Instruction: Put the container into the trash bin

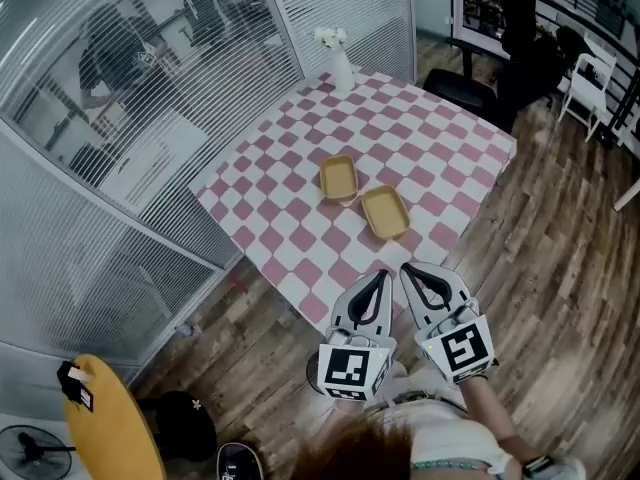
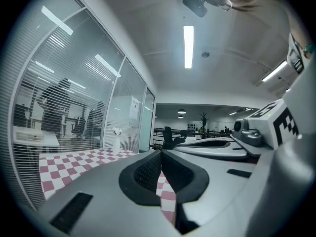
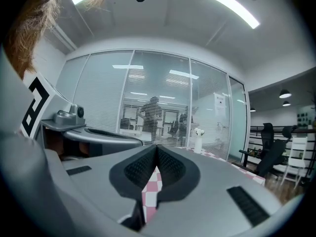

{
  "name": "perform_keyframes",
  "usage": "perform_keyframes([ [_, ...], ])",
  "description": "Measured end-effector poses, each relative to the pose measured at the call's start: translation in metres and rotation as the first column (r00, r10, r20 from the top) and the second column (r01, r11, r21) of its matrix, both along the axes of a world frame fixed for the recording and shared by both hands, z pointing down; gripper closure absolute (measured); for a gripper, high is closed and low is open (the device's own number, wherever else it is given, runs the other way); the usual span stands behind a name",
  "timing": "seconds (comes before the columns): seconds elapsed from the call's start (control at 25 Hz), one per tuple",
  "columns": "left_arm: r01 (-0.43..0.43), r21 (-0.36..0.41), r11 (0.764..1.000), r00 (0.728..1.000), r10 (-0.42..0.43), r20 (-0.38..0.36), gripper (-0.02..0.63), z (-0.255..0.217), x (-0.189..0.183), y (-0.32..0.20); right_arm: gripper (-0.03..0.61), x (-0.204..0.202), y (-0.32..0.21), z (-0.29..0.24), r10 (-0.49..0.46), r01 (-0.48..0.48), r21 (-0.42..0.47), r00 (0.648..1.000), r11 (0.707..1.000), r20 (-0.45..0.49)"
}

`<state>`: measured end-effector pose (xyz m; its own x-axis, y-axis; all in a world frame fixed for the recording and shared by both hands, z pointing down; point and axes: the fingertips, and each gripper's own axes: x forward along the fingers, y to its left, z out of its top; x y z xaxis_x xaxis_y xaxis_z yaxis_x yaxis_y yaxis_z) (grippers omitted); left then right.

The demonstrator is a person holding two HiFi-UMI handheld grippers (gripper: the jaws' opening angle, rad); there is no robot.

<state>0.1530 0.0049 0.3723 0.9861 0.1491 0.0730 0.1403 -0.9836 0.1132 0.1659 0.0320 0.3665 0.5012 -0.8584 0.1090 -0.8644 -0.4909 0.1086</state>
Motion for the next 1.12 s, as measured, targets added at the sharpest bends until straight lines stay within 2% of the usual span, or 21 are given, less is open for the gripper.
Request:
perform_keyframes([
  [0.24,0.022,0.003,1.0,1.0,-0.022,-0.002,0.604,-0.004,-0.002,-0.013,0.586,0.003,-0.013,0.003,-0.012,0.012,-0.016,1.0,1.0,-0.003],
  [0.56,0.15,-0.001,0.989,0.989,-0.15,0.012,0.604,0.006,0.002,-0.043,0.585,0.017,-0.045,0.007,-0.125,0.125,-0.033,0.992,0.992,0.007],
  [0.76,0.213,-0.007,0.977,0.977,-0.213,0.013,0.604,0.004,0.034,-0.055,0.585,0.047,-0.058,0.006,-0.198,0.198,-0.014,0.98,0.98,-0.016],
  [1.12,0.289,0.001,0.957,0.957,-0.289,0.009,0.604,-0.002,0.116,-0.061,0.584,0.121,-0.069,0.002,-0.301,0.302,-0.017,0.953,0.953,0.02],
])
